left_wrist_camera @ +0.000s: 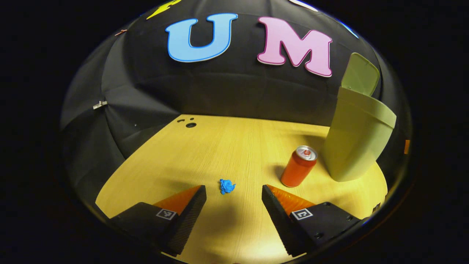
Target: Press the lid of the desktop garbage bin to open it, pick up the crumpled paper on the desktop and throw it into the bin, then pick up the pop can on the desktop and drop it into the bin, and finally close the garbage bin lid.
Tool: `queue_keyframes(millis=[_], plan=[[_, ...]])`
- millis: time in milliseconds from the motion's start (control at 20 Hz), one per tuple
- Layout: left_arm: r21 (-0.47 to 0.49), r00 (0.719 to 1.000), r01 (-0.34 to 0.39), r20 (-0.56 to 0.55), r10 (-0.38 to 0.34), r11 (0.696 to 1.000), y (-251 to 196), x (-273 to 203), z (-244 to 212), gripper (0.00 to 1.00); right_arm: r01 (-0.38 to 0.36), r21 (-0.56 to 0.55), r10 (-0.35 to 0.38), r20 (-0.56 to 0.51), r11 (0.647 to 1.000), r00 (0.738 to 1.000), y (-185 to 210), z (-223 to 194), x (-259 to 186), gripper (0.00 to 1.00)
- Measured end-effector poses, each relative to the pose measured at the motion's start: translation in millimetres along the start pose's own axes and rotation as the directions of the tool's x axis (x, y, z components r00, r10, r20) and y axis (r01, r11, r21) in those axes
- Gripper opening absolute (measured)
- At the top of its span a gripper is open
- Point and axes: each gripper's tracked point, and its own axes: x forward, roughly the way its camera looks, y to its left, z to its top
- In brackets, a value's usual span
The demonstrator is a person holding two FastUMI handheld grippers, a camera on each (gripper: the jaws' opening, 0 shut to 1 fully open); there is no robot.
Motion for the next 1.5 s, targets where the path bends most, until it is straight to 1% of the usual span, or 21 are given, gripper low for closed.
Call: queue_keyframes(millis=[200,450,650,800,850,900,950,1050,1100,1150,1200,1250,1300,1450,1500], plan=[[0.047,1.000,-0.003,-0.031,0.005,0.999,5.0,41.0,-9.2,0.98,0.049,0.007,-0.049,-0.038,0.999,0.998,-13.1,-10.1,-5.6,0.99],[0.087,0.997,-0.005,-0.079,0.012,0.996,9.2,84.6,-25.2,0.98,0.078,-0.003,-0.078,-0.045,0.997,0.996,-14.3,-12.1,-8.0,0.99],[0.079,0.992,0.000,-0.124,0.009,0.997,13.6,104.9,-41.5,0.98,0.080,-0.009,-0.080,-0.064,0.997,0.995,-7.6,-22.0,-16.7,0.99],[0.059,0.993,0.021,-0.117,-0.014,0.998,11.4,108.4,-42.3,0.97,0.091,-0.005,-0.091,-0.073,0.996,0.993,-8.3,-26.2,-20.0,0.99],[0.062,0.992,0.022,-0.125,-0.014,0.998,11.5,107.8,-45.5,0.92,0.092,-0.001,-0.092,-0.080,0.996,0.993,-8.0,-29.8,-21.4,0.99],[0.063,0.993,0.030,-0.113,-0.023,0.998,9.4,108.1,-43.2,0.90,0.093,0.004,-0.092,-0.085,0.996,0.992,-7.6,-32.2,-21.9,0.99],[0.070,0.993,0.038,-0.115,-0.029,0.997,6.8,108.9,-44.6,0.83,0.093,0.010,-0.092,-0.089,0.996,0.992,-7.1,-33.4,-22.0,0.99],[0.080,0.994,0.051,-0.104,-0.042,0.995,2.9,107.5,-44.7,0.74,0.094,0.021,-0.092,-0.091,0.995,0.992,-6.1,-34.8,-21.2,0.99],[0.087,0.994,0.055,-0.095,-0.047,0.995,0.9,108.2,-44.7,0.64,0.093,0.022,-0.091,-0.092,0.995,0.992,-5.2,-35.5,-21.6,0.99],[0.094,0.995,0.053,-0.091,-0.044,0.994,0.9,109.1,-45.3,0.60,0.092,0.022,-0.089,-0.092,0.996,0.992,-4.5,-36.0,-21.9,0.99],[0.096,0.995,0.051,-0.088,-0.042,0.994,1.2,106.3,-46.2,0.45,0.091,0.021,-0.088,-0.092,0.996,0.992,-3.4,-36.7,-22.2,0.99],[0.099,0.995,0.051,-0.088,-0.042,0.994,1.5,106.7,-45.4,0.36,0.090,0.021,-0.088,-0.090,0.996,0.992,-2.8,-37.3,-21.7,0.99],[0.103,0.995,0.053,-0.089,-0.044,0.993,0.4,105.6,-45.1,0.36,0.089,0.023,-0.087,-0.091,0.996,0.992,-3.1,-37.8,-22.3,0.99],[0.129,0.994,0.062,-0.099,-0.049,0.990,-0.6,104.8,-43.4,0.30,0.088,0.022,-0.085,-0.094,0.996,0.992,-4.1,-40.5,-22.9,0.99],[0.143,0.993,0.065,-0.106,-0.050,0.988,-0.5,103.0,-44.7,0.27,0.089,0.022,-0.086,-0.094,0.996,0.992,-5.2,-41.2,-22.9,0.99]])
